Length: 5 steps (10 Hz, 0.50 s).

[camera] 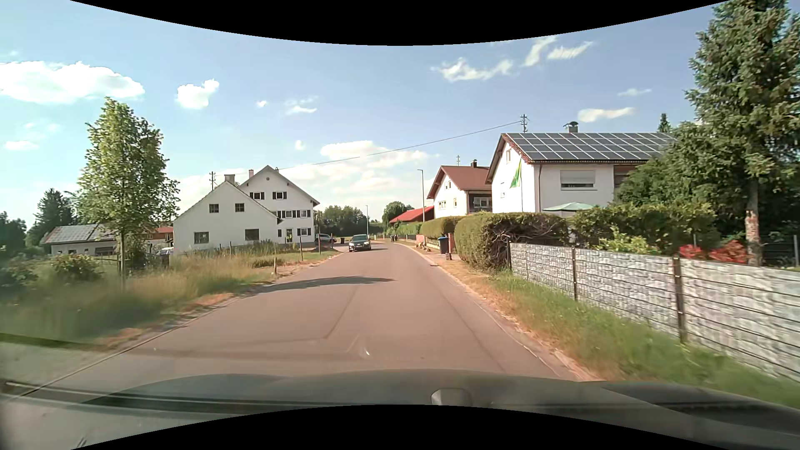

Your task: Follow the waypoints while adhering to traffic rules and regulations

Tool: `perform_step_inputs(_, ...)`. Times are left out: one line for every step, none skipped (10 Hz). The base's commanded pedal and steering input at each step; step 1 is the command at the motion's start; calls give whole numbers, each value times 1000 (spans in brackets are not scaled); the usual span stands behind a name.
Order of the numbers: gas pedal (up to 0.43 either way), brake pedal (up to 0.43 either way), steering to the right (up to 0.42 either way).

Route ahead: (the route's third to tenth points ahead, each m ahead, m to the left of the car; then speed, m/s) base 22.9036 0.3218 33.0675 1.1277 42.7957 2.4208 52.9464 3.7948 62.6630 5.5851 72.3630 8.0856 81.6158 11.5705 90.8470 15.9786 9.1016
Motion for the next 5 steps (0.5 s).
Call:
perform_step_inputs(47, 6, -8)
perform_step_inputs(47, 6, -13)
perform_step_inputs(47, 6, -16)
perform_step_inputs(47, 6, -22)
perform_step_inputs(47, 6, -27)
